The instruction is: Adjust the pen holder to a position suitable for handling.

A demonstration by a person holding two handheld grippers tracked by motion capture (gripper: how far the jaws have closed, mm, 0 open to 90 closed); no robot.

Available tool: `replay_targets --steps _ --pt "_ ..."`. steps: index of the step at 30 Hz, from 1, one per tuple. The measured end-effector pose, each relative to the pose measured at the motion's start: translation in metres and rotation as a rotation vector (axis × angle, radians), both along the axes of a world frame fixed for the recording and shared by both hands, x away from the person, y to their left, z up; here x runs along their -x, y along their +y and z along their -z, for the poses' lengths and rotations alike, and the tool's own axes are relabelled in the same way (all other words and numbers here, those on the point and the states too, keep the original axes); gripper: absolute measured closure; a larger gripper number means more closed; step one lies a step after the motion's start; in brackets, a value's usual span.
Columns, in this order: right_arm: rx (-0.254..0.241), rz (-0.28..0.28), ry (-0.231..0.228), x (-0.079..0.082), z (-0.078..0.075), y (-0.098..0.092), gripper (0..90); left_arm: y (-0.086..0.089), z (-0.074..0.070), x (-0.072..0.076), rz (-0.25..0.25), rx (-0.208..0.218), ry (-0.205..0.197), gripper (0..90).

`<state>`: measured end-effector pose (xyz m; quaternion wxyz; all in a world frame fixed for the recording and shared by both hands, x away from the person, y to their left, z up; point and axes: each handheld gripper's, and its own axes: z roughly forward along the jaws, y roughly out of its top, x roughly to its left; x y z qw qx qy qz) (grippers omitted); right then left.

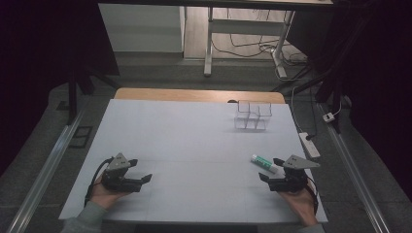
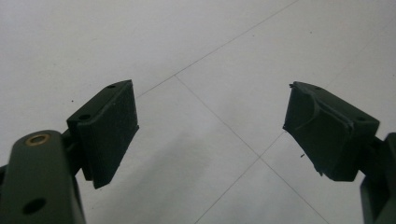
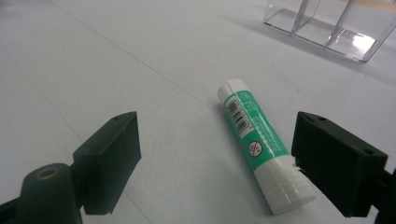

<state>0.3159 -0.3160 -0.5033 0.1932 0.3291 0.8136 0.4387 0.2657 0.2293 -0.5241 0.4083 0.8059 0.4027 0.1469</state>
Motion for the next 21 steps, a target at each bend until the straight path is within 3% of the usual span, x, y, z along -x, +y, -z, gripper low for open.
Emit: replay_targets --steps 21 --pt "0.002 0.010 0.006 -0.0016 0.0000 0.0021 18.7 -0.0007 0.0018 -0.0001 -0.002 -0.013 0.006 16.9"
